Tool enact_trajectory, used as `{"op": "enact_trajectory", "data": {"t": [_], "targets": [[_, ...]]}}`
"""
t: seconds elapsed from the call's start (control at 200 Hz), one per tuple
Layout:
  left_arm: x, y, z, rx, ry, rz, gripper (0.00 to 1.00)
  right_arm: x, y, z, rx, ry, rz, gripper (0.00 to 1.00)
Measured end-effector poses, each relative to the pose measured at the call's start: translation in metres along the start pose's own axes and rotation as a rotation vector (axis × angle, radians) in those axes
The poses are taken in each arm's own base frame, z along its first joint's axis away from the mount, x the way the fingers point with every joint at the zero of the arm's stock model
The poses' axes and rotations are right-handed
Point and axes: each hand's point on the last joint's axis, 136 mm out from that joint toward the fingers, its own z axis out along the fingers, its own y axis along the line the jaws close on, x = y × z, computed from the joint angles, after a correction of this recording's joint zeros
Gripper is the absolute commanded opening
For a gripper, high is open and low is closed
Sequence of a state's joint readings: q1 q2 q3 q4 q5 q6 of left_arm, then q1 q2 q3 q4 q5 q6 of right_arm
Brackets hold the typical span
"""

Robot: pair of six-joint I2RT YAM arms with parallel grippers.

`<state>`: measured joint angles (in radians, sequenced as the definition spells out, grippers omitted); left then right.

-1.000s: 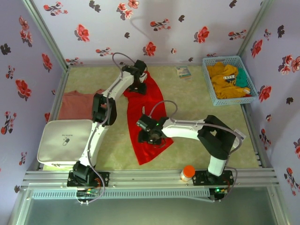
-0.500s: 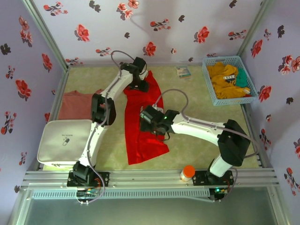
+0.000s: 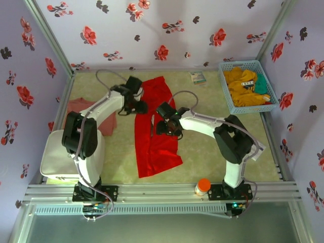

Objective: Fold and stack the t-shirts

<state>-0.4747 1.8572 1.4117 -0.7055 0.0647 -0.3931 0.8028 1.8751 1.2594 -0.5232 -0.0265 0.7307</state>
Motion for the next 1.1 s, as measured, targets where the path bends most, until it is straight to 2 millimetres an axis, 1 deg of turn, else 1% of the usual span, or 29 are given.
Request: {"op": "enact_trajectory", "data": {"t": [0.07,0.13,0.17,0.22,0.325,0.435,0.505,0.61,0.7,0.805,0.87,0.945,1.1], "targets": [[0.032,0.013,0.02,-0.027,0.069,-0.031,0.51,0.0,-0.001,0.009,0.004,0.015,-0.012,0.65],[0.049,0.021,0.026,-0.042,0.103,-0.048,0.51,0.001,-0.003,0.014,0.012,0.022,-0.014,0.66],[0.052,0.022,0.025,-0.042,0.102,-0.055,0.51,0.001,-0.005,0.015,0.015,0.024,-0.013,0.65],[0.049,0.022,0.019,-0.035,0.082,-0.06,0.52,0.002,-0.008,0.016,0.012,0.022,-0.002,0.65],[0.03,0.021,0.004,-0.012,0.009,-0.073,0.51,0.003,-0.015,0.015,-0.012,0.0,0.029,0.65],[0.003,0.022,-0.007,0.003,-0.052,-0.09,0.52,0.013,-0.028,0.009,-0.031,-0.023,0.064,0.65],[-0.018,0.022,-0.012,0.015,-0.089,-0.103,0.51,0.021,-0.036,0.005,-0.038,-0.03,0.082,0.65],[-0.055,0.02,-0.01,0.041,-0.135,-0.121,0.51,0.031,-0.044,0.0,-0.043,-0.033,0.102,0.66],[-0.081,0.017,-0.001,0.062,-0.157,-0.125,0.5,0.036,-0.047,-0.003,-0.05,-0.035,0.122,0.67],[-0.102,0.013,0.015,0.074,-0.159,-0.126,0.49,0.037,-0.047,-0.004,-0.054,-0.032,0.135,0.7],[-0.114,0.012,0.029,0.077,-0.151,-0.13,0.48,0.037,-0.046,-0.005,-0.053,-0.03,0.138,0.72],[-0.123,0.012,0.044,0.081,-0.142,-0.135,0.48,0.039,-0.045,-0.006,-0.045,-0.023,0.135,0.73],[-0.133,0.018,0.071,0.083,-0.112,-0.151,0.48,0.042,-0.052,-0.009,-0.005,-0.01,0.133,0.76]]}}
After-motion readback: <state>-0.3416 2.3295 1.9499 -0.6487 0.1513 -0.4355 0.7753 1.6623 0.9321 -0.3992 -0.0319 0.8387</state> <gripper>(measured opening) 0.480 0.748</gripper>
